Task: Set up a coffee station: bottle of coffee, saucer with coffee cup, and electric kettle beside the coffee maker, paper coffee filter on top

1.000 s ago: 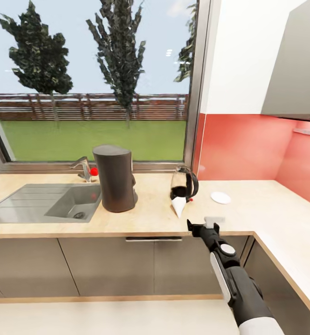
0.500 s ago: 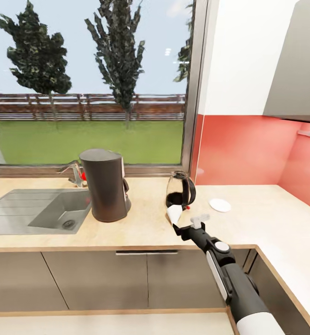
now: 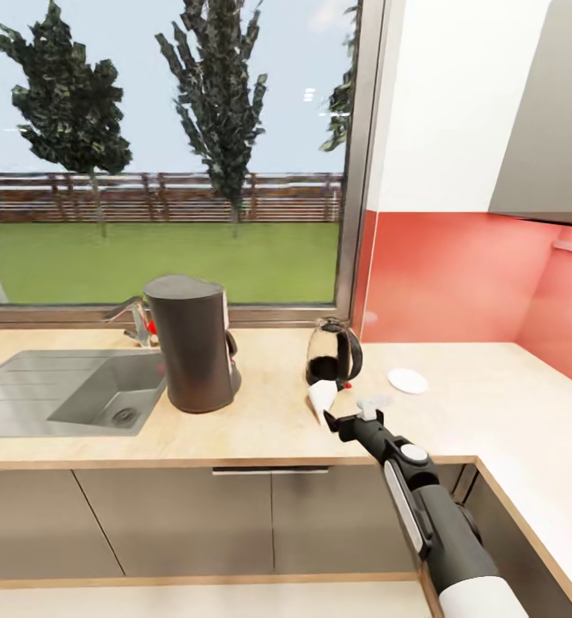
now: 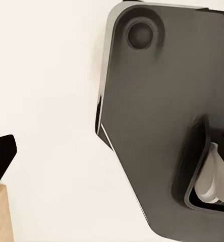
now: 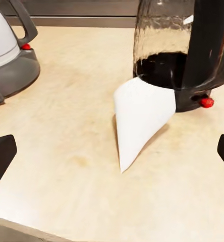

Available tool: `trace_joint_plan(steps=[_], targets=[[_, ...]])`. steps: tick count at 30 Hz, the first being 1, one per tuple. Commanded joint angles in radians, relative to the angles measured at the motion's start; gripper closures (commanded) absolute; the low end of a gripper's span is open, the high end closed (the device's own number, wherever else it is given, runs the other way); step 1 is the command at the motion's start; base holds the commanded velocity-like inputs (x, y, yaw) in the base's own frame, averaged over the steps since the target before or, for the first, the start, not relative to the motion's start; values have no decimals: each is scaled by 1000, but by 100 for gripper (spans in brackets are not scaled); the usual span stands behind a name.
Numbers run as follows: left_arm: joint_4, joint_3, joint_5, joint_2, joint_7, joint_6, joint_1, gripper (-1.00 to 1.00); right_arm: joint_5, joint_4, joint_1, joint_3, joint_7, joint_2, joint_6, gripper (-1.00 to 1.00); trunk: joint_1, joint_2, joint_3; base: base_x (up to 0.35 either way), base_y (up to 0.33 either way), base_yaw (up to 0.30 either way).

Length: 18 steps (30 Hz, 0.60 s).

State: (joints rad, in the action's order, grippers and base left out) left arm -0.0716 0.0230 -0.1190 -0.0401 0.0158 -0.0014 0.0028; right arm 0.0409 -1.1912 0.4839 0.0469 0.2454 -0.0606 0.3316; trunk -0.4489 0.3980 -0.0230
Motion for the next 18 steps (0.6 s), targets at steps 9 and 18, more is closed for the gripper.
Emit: trace_joint_plan(steps=[9, 18], targets=[[-1, 2, -7, 1, 1, 0, 0, -100, 7, -2, 1, -1, 5, 1, 12, -100, -1, 2, -2, 223, 0, 117], [-1, 3, -7, 2, 1, 0, 0, -100, 7, -2, 1, -1, 5, 1, 13, -100, -1, 2, -2, 123, 0, 156]])
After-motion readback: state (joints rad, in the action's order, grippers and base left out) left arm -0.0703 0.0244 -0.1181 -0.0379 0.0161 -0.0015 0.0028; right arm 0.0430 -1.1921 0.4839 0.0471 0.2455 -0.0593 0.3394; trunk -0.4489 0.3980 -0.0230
